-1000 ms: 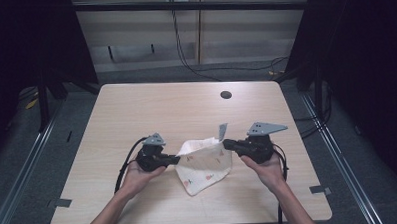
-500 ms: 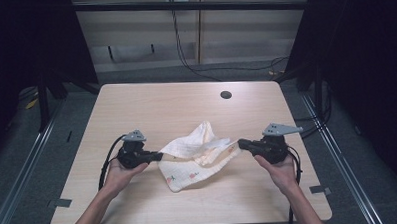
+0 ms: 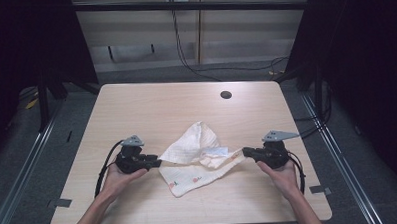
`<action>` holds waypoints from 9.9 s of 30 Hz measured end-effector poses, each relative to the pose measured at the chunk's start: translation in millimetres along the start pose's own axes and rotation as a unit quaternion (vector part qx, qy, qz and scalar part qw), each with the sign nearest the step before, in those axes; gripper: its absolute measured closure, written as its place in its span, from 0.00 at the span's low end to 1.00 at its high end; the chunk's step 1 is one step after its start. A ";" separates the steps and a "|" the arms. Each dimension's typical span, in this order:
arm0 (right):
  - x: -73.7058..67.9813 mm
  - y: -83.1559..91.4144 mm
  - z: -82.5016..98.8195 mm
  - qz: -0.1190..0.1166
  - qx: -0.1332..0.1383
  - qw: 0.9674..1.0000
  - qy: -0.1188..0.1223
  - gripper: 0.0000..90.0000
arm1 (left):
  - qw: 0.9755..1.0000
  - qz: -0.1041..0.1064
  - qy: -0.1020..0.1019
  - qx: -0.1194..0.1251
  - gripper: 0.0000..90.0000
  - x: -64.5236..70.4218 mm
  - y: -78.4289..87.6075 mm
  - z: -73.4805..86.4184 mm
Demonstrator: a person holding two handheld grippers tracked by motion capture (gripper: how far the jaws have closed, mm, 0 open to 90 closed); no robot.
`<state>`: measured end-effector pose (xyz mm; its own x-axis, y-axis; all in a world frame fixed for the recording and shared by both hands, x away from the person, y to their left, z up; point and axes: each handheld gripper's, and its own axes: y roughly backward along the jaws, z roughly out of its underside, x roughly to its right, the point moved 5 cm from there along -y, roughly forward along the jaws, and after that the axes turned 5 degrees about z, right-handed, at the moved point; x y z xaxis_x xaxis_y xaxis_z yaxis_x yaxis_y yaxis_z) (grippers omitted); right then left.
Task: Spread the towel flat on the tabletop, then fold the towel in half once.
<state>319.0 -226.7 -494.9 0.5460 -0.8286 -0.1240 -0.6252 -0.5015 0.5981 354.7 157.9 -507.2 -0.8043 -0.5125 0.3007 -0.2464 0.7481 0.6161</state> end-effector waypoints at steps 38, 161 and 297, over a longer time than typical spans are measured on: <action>-8.9 -3.1 3.1 -0.012 -0.004 1.000 0.009 0.97 | 0.983 0.116 -0.118 -0.077 0.80 87.9 -40.0 32.6; -22.0 36.1 18.7 0.017 0.000 0.997 -0.069 0.92 | 0.988 0.116 -0.097 0.026 0.95 65.4 15.6 -3.7; 38.1 -95.6 -21.8 0.027 -0.077 0.997 0.015 0.93 | 1.000 -0.024 0.008 -0.002 0.61 -55.6 -29.8 -31.5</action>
<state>411.8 -205.0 -539.6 0.5312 -0.8447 -0.0662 -0.5623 -0.4099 0.7182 423.9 150.8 -519.4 -0.7824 -0.5549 0.2827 -0.2821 0.7205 0.6335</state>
